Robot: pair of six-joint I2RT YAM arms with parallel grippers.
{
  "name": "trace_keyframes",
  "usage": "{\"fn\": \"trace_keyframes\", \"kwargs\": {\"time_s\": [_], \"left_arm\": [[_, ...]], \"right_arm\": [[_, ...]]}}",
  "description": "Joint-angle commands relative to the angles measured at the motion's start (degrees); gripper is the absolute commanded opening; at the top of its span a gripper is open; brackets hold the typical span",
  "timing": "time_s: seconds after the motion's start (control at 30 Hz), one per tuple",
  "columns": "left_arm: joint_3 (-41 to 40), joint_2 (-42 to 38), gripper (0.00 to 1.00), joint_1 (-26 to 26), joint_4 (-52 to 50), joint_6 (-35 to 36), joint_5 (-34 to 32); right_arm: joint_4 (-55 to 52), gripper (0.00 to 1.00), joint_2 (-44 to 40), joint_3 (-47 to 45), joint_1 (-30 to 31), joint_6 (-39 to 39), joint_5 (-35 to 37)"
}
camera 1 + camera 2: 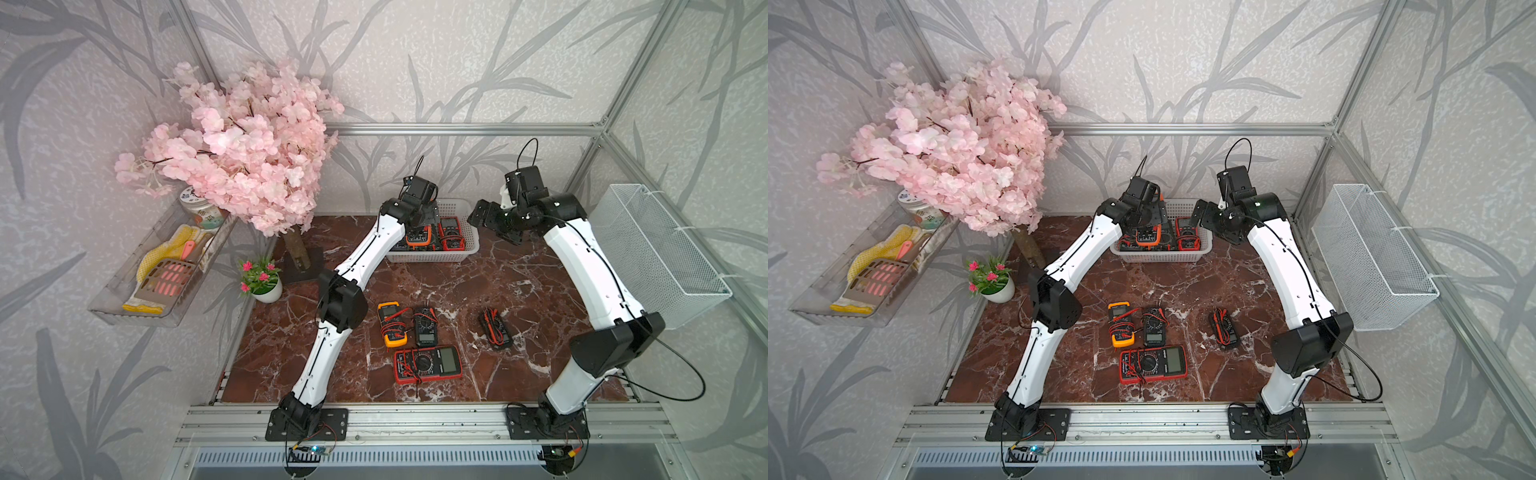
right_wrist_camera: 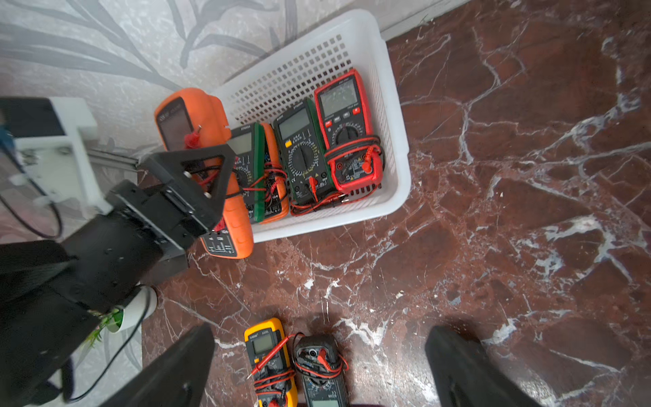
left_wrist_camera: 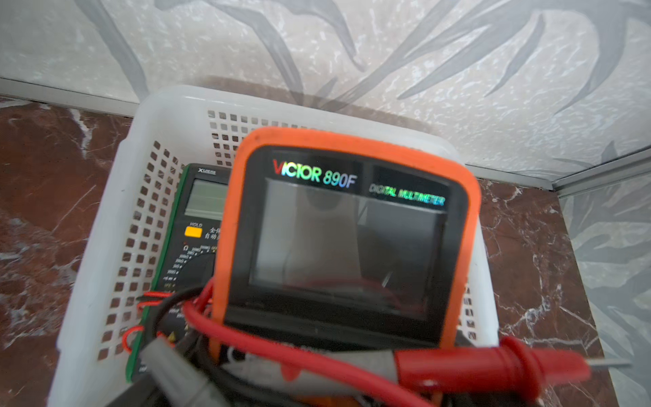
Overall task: Put the multimeter into the basket
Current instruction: Place the multimeter in the basket.
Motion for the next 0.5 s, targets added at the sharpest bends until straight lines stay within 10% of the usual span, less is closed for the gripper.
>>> {"fn": "trace_keyframes", "kwargs": {"time_s": [0.0, 0.47], "left_arm": [[4.4, 2.4, 0.59, 1.1, 4.6, 0.1, 0.1], [4.5, 10.6, 0.63, 1.2, 21.7, 5.1, -0.9]], "right_arm": [[-6.0, 0.99, 3.4, 6.0, -0.7, 0.7, 0.9], [-4.4, 0.99, 9.9, 16.0, -4.3, 7.6, -5.7]]}}
